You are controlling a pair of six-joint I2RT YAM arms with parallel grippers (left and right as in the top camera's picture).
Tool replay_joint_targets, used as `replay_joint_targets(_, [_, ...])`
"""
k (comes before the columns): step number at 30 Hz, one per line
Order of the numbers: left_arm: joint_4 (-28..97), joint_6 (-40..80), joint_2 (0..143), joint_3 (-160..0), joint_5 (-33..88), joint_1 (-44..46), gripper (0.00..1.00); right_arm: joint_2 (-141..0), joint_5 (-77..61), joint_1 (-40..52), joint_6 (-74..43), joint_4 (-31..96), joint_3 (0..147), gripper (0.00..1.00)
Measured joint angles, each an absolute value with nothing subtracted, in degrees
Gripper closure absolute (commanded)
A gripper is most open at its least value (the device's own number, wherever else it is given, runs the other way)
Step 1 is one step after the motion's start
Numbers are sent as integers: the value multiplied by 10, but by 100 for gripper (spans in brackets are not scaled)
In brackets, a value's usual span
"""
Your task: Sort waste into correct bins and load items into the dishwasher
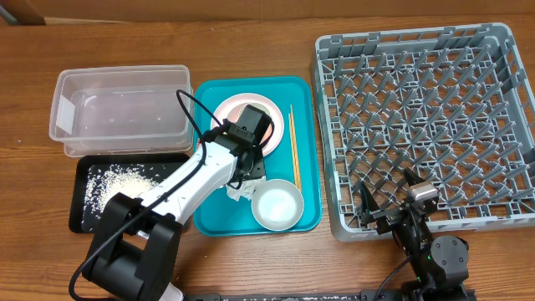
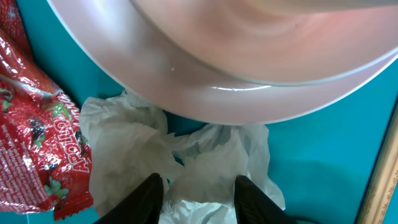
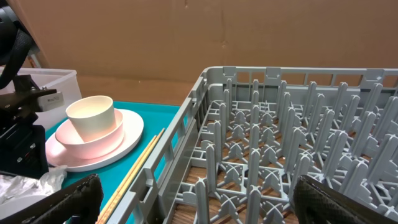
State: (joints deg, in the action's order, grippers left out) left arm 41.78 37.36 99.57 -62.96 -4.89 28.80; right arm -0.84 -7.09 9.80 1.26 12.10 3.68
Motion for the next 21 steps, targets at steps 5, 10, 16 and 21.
replay_joint_targets(5, [409, 373, 996, -622, -49, 288, 64, -8, -71, 98, 13, 121, 37, 0])
replay_joint_targets(10, [406, 374, 996, -621, -49, 288, 92, -8, -71, 98, 13, 121, 37, 0])
replay_joint_targets(16, [407, 373, 996, -621, -49, 288, 96, -8, -71, 98, 13, 121, 37, 0])
replay_joint_targets(21, [408, 371, 996, -621, -49, 288, 96, -8, -71, 98, 13, 121, 37, 0])
